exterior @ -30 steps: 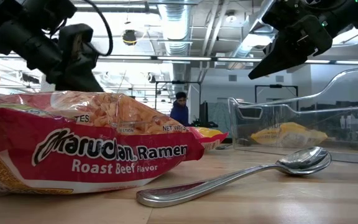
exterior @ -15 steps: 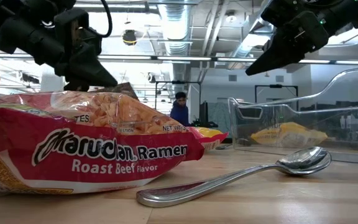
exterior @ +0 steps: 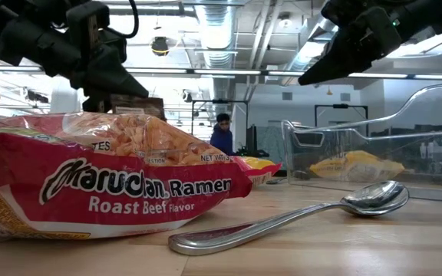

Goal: Pick & Place Food Item
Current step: Put the orange spice pack into the blue bin

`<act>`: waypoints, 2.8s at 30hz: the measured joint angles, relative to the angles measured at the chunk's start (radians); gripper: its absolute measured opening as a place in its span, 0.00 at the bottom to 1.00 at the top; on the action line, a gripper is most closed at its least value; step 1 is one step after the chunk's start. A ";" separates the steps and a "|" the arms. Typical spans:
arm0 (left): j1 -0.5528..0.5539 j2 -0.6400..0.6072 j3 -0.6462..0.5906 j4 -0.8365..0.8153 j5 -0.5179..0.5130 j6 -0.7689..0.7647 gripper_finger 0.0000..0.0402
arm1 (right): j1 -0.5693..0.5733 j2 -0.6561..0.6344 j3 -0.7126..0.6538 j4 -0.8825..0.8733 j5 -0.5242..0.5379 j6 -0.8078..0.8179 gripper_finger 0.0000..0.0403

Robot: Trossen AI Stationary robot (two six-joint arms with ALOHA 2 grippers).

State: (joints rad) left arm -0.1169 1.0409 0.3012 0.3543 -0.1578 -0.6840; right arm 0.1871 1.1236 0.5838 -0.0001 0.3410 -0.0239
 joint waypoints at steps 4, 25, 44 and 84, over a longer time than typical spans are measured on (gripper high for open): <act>0.000 0.005 0.000 0.009 0.000 0.000 0.00 | -0.002 0.000 0.000 0.001 0.000 -0.004 0.02; 0.000 0.030 0.001 0.027 0.025 0.025 0.05 | -0.006 0.000 0.000 -0.001 0.000 -0.003 0.02; 0.000 0.024 0.001 0.031 0.025 0.179 0.30 | -0.006 0.000 0.000 -0.010 0.000 -0.003 0.02; -0.068 0.066 0.000 -0.080 -0.029 0.304 0.34 | -0.006 0.000 0.000 -0.026 0.000 -0.001 0.02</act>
State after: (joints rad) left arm -0.1848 1.1073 0.3012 0.2742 -0.1864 -0.3797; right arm 0.1810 1.1236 0.5838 -0.0261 0.3408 -0.0249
